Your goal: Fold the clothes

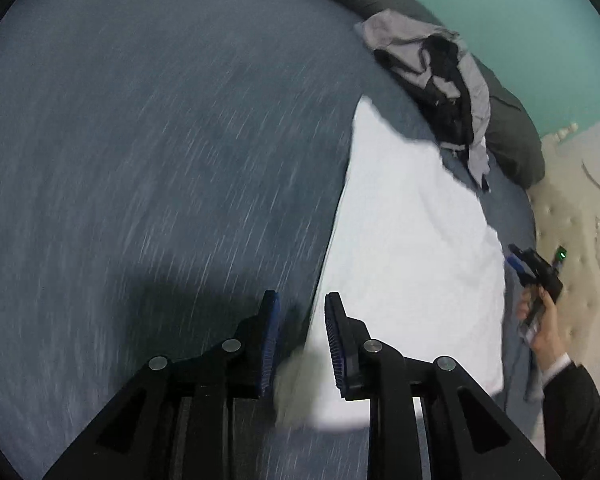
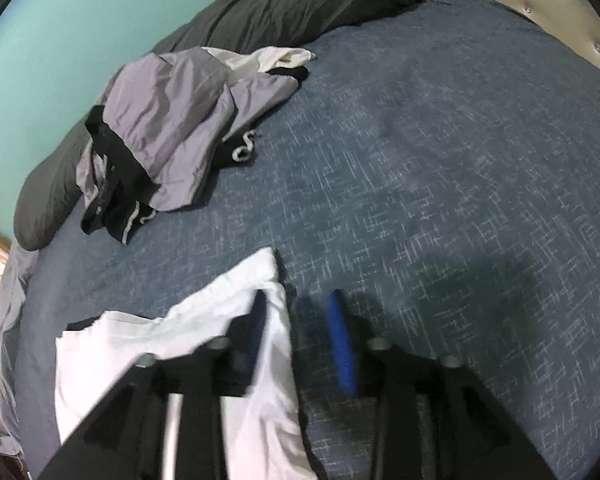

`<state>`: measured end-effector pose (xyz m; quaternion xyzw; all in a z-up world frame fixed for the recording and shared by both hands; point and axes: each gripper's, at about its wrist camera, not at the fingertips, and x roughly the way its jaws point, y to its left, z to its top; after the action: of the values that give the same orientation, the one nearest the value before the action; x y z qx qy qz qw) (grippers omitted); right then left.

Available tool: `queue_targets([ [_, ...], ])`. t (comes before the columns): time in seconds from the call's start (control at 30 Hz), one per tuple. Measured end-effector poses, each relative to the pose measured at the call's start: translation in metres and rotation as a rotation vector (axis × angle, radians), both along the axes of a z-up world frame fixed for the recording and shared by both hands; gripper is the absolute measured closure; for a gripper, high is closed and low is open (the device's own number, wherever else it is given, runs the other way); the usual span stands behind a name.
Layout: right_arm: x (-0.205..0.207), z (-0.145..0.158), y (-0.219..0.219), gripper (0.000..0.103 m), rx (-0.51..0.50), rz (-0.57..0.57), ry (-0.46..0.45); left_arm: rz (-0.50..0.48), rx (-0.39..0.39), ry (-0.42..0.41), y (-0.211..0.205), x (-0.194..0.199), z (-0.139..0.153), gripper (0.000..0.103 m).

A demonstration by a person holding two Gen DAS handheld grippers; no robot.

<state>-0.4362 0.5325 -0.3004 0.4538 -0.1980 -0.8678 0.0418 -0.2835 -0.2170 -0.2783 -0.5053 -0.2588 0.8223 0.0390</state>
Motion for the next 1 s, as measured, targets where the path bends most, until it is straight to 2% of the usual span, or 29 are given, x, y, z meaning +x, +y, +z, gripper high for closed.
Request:
queue_targets([
  [0.13, -0.004, 0.004, -0.006, 0.056, -0.001, 0.034, 0.002, -0.100, -0.055, 0.060, 0.023, -0.073, 0.010, 0.077],
  [0.23, -0.010, 0.005, -0.013, 0.056, 0.017, 0.068, 0.001, -0.150, -0.106, 0.058, 0.042, -0.123, 0.004, 0.077],
  [0.37, -0.020, 0.003, -0.022, 0.056, 0.063, 0.120, 0.000, -0.167, -0.155, 0.053, 0.050, -0.167, -0.009, 0.077],
  [0.53, -0.032, -0.001, -0.030, 0.056, 0.115, 0.179, 0.007, -0.145, -0.155, 0.078, 0.055, -0.211, -0.020, 0.077],
  [0.77, -0.041, -0.010, -0.035, 0.056, 0.166, 0.213, 0.005, -0.170, -0.150, 0.093, 0.065, -0.233, -0.034, 0.078],
  [0.83, -0.040, -0.010, -0.035, 0.057, 0.175, 0.215, 0.020, -0.162, -0.146, 0.093, 0.064, -0.235, -0.037, 0.087],
  [0.87, -0.039, -0.010, -0.035, 0.066, 0.179, 0.215, 0.027, -0.162, -0.153, 0.091, 0.064, -0.235, -0.038, 0.101],
  [0.9, -0.038, -0.010, -0.036, 0.076, 0.184, 0.216, 0.034, -0.163, -0.161, 0.094, 0.065, -0.235, -0.038, 0.101],
  [0.93, -0.037, -0.009, -0.036, 0.081, 0.188, 0.217, 0.041, -0.162, -0.172, 0.099, 0.065, -0.235, -0.038, 0.101],
  [0.97, -0.036, -0.009, -0.036, 0.093, 0.193, 0.218, 0.048, -0.158, -0.184, 0.109, 0.066, -0.233, -0.036, 0.101],
  [1.0, -0.036, -0.009, -0.036, 0.096, 0.197, 0.219, 0.055, -0.153, -0.179, 0.115, 0.066, -0.232, -0.033, 0.101],
])
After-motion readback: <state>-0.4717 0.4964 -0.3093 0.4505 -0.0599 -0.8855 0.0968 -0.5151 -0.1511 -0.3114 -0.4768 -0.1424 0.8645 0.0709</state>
